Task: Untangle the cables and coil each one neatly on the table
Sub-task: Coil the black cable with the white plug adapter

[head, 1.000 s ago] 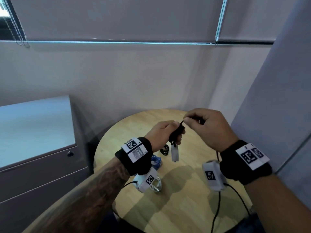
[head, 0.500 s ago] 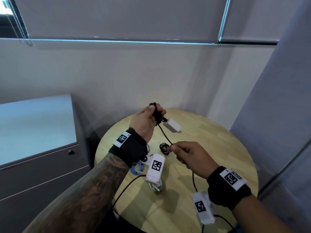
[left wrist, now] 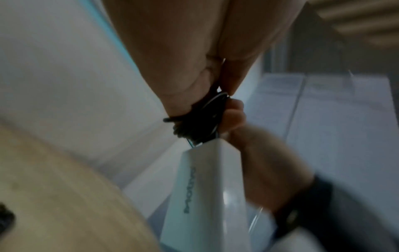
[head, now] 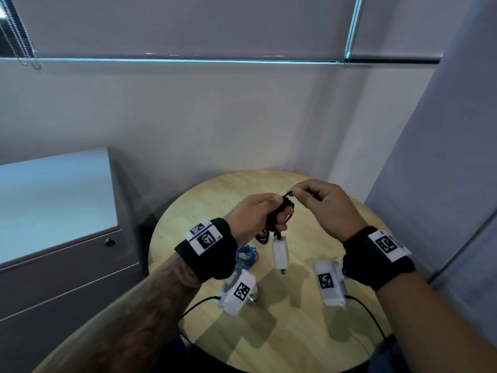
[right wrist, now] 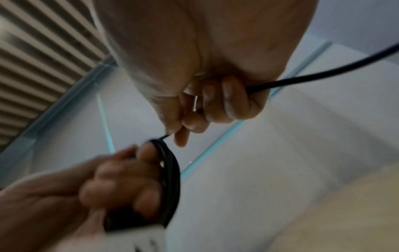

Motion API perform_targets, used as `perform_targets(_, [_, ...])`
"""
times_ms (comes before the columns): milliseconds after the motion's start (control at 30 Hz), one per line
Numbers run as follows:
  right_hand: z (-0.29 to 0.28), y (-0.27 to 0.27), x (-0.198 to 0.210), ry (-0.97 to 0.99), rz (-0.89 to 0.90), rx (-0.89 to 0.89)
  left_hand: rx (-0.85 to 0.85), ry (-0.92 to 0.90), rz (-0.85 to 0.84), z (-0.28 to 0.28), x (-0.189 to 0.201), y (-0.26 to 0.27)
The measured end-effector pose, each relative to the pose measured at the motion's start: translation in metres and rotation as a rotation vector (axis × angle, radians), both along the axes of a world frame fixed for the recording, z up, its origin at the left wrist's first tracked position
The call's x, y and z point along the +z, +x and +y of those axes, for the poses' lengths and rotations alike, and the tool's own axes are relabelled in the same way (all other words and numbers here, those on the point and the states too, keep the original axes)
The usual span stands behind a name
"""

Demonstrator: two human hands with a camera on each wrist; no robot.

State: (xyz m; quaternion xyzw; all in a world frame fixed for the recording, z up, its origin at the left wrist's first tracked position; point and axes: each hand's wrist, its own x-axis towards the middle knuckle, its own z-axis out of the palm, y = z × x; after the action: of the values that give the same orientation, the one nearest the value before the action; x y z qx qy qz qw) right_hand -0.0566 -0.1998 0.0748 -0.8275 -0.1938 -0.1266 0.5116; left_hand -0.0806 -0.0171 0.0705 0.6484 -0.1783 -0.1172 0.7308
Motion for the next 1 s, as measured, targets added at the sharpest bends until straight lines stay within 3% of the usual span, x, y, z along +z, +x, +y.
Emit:
perform_targets(167, [0.012, -0.001, -0.038, -0.003, 0.067, 0.092, -0.032, -0.509, 0.230, 0.005, 0.012, 0.008])
perform_targets(300, [0.024, -0.018, -0.055, -0.126, 0.246, 0.178, 0.170, -0.639, 0.181, 0.011, 0.002, 0.023])
perform_targets(433, [0.028, -0.029, -0.050, -0.308, 0.253, 0.211, 0.449, -0.531, 0.074, 0.019, -0.019, 0.044])
perform_targets(533, [0.022, -0.034, -0.033, -0.383, 0.208, 0.219, 0.568, -0.121, -0.070, 0.025, -0.036, 0.052])
perform_targets(600, [0.013, -0.034, -0.018, -0.372, 0.133, 0.199, 0.533, 0.109, -0.127, 0.026, -0.040, 0.047])
perform_targets(733, [-0.006, -0.024, 0.009, -0.309, -0.022, 0.070, 0.208, 0.371, -0.160, 0.013, -0.040, 0.020])
perform_targets(833, [-0.014, -0.014, 0.009, -0.161, -0.009, 0.009, 0.095, 0.328, -0.159, 0.003, -0.038, 0.004])
perform_targets(1000, [-0.010, -0.001, -0.022, -0.080, 0.057, -0.005, 0.072, 0.003, 0.055, -0.002, -0.031, 0.008])
